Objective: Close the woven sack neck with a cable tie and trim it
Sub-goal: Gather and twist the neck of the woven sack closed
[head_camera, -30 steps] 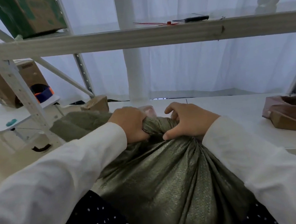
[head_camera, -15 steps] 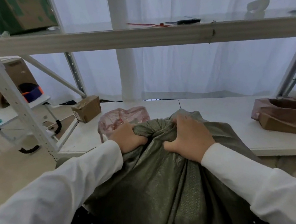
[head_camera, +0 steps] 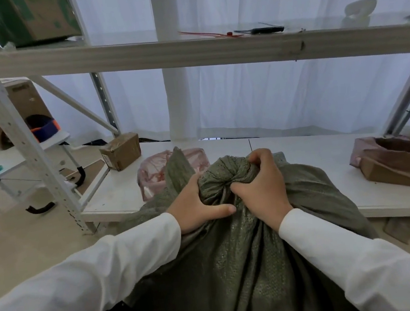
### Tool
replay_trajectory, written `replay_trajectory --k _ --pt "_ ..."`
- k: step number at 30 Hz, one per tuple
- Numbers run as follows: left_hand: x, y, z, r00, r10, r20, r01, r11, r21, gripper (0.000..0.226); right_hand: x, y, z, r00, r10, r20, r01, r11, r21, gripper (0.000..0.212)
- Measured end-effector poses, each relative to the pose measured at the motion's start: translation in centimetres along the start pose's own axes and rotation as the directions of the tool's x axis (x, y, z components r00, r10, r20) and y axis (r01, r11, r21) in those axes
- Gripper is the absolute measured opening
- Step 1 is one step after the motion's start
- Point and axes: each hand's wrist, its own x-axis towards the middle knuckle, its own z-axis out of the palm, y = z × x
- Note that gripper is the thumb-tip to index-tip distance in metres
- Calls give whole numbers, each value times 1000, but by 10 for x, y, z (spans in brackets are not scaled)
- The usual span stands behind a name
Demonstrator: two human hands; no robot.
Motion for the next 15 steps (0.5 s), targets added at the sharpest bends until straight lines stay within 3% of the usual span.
replay_trajectory --k 6,9,11,15 --pt "8 6 0 973 59 -222 -70 997 -40 40 5 1 -9 993 50 111 -56 997 54 49" --pt "12 15 -6 953 95 -286 -110 993 -35 33 5 2 -19 973 68 222 -95 989 112 51" --pt "14 22 -7 945 131 -300 -142 990 -17 30 5 3 -24 957 39 287 -60 996 63 53" --pt "18 28 -5 938 152 -312 -156 988 13 37 10 3 -26 975 -35 217 45 998 -41 32"
